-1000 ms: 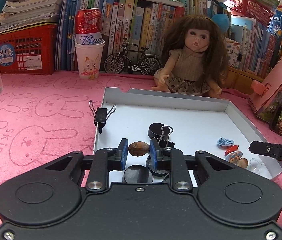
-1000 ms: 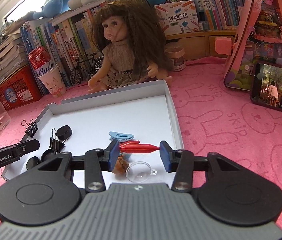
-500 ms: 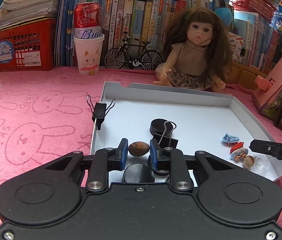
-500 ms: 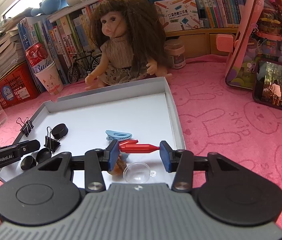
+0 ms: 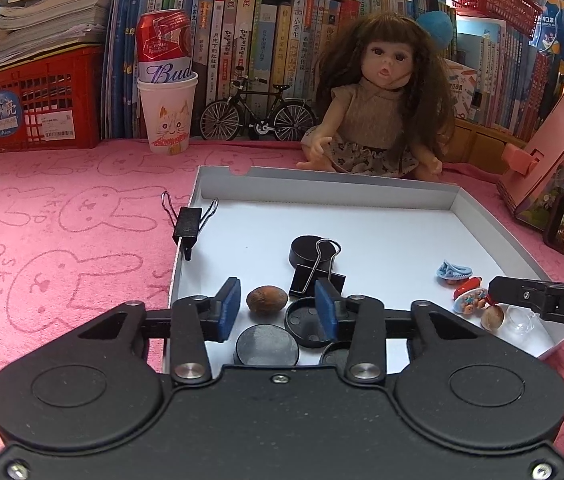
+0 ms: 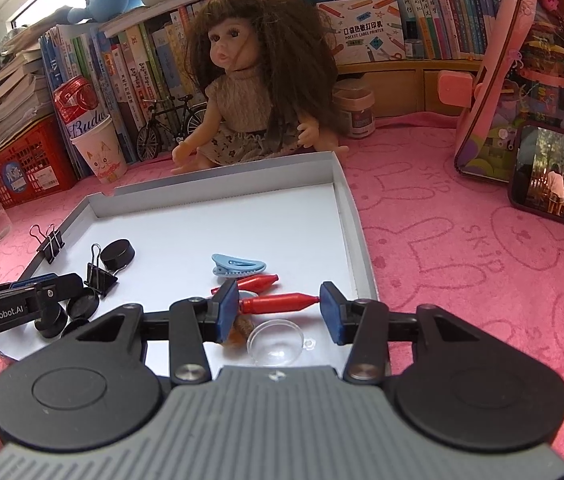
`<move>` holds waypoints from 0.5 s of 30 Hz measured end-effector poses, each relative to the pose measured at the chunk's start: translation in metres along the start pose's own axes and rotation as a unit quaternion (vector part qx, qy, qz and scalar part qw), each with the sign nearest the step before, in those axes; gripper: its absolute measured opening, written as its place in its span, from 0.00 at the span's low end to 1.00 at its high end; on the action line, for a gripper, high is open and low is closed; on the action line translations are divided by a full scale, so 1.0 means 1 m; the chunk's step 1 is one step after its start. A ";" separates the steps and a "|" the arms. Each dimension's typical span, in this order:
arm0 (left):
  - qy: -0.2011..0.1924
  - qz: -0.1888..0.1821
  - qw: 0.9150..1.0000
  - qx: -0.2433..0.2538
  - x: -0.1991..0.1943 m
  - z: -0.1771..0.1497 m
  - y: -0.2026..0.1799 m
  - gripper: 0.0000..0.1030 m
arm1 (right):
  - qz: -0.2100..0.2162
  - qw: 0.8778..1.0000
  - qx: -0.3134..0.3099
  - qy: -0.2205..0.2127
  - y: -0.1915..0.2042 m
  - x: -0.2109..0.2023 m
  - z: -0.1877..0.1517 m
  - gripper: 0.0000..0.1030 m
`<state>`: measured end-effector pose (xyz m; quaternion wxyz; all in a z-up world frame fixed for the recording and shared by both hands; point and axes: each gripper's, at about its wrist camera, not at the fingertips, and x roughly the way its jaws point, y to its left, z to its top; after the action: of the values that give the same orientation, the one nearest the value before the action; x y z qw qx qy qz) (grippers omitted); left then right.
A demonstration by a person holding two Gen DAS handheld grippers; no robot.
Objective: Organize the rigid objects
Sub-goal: 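Open both tools to drop the nut and red crayon into the tray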
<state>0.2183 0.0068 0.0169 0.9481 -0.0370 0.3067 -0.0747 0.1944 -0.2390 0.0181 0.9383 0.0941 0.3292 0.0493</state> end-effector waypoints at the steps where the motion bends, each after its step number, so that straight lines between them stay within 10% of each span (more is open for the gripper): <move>1: -0.003 0.001 1.000 0.004 -0.002 0.000 -0.001 0.42 | 0.000 1.000 0.001 -0.001 0.000 -0.001 0.000 0.62; 15: -0.035 -0.014 0.999 0.030 -0.038 0.002 -0.018 0.76 | -0.009 0.999 -0.031 -0.040 0.014 -0.028 -0.002 0.83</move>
<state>0.1866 -0.0043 0.0421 0.9579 -0.0154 0.2700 -0.0962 0.1713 -0.2294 0.0362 0.9534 0.0640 0.2911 0.0468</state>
